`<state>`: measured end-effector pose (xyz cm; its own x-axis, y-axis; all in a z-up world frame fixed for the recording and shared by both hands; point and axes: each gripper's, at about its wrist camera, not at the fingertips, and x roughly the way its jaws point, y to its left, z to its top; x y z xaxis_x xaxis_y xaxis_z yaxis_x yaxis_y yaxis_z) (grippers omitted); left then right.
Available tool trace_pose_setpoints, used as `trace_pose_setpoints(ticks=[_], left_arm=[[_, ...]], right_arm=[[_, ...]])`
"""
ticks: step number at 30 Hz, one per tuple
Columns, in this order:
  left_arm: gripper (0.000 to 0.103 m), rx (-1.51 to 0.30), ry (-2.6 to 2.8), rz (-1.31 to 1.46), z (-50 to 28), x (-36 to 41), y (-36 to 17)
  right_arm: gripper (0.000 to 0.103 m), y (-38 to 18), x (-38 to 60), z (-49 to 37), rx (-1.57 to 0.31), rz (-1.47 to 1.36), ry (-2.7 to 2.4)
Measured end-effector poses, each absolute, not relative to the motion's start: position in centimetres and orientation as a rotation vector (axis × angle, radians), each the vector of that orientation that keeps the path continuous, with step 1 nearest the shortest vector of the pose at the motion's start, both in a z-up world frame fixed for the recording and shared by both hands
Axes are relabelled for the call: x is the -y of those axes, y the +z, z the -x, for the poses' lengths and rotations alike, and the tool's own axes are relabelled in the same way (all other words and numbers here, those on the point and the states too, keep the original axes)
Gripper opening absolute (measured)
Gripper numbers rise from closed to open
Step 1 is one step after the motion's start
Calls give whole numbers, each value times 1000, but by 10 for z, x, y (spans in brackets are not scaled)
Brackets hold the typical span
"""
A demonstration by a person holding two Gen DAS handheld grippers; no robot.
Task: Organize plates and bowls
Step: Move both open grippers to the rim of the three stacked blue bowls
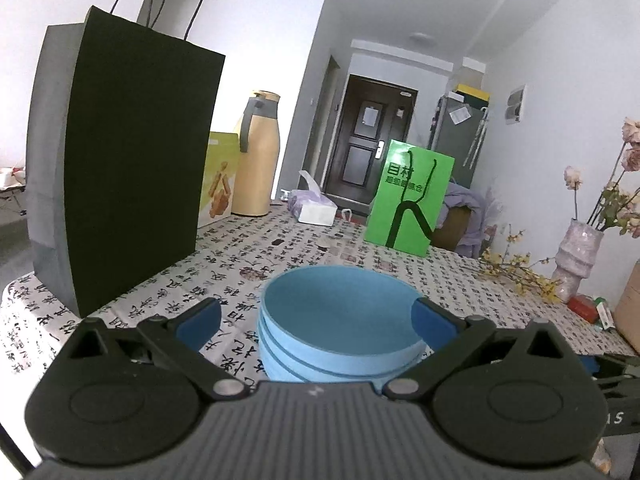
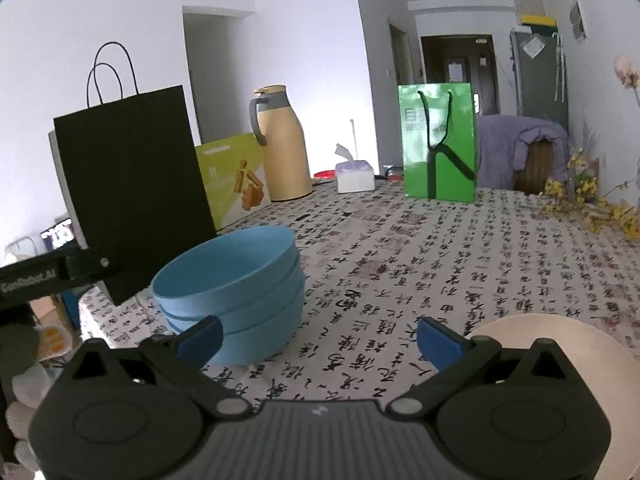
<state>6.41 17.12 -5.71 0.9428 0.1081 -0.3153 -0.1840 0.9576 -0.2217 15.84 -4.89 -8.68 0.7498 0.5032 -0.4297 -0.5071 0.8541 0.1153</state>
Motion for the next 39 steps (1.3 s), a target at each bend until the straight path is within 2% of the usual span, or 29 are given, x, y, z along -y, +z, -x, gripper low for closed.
trace_pose_setpoints(ticks=[17,25,39], left_arm=[[103,-344,60,246,-91,-220,-64],[103,-393,68,242,-109,-240,-62],[103,-449,81,293,-147,-254,-65]], right_arm=[[103,-92,12,-167,-467,55,519],[103,-88,1,-199,-538,22,537],[103,-67,4,-239,-555,-65,601]])
